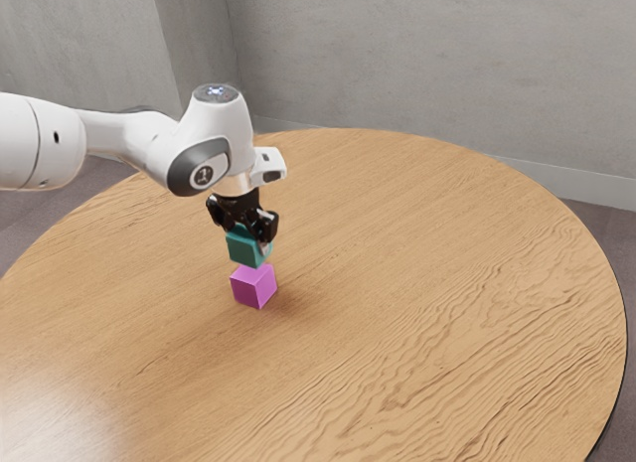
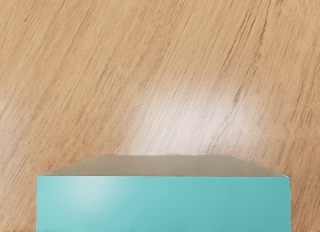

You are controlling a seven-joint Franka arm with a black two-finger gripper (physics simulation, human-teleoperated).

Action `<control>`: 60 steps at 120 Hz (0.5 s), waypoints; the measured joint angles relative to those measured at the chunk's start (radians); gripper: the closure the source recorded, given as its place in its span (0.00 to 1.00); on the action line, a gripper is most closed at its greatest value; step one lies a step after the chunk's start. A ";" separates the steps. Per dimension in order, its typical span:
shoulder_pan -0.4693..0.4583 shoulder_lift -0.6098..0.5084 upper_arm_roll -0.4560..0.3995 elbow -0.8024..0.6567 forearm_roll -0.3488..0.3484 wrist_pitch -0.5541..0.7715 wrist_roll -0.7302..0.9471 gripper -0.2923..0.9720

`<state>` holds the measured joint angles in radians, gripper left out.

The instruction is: Pick up the blue block with one arm, and put the blue block on the pink block with one arm

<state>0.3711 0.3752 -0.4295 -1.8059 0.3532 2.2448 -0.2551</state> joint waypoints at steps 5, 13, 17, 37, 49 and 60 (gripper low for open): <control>0.004 -0.001 -0.001 -0.004 0.000 0.003 0.002 0.49; 0.007 -0.002 -0.002 -0.007 0.000 0.008 0.005 0.49; 0.010 -0.002 -0.002 -0.013 0.000 0.010 0.007 0.49; 0.036 -0.002 -0.015 -0.042 0.001 0.029 0.015 0.48; 0.048 0.002 -0.032 -0.043 0.001 0.040 0.020 0.49; 0.052 0.004 -0.035 -0.043 0.002 0.048 0.024 0.49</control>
<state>0.4227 0.3790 -0.4642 -1.8489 0.3552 2.2926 -0.2310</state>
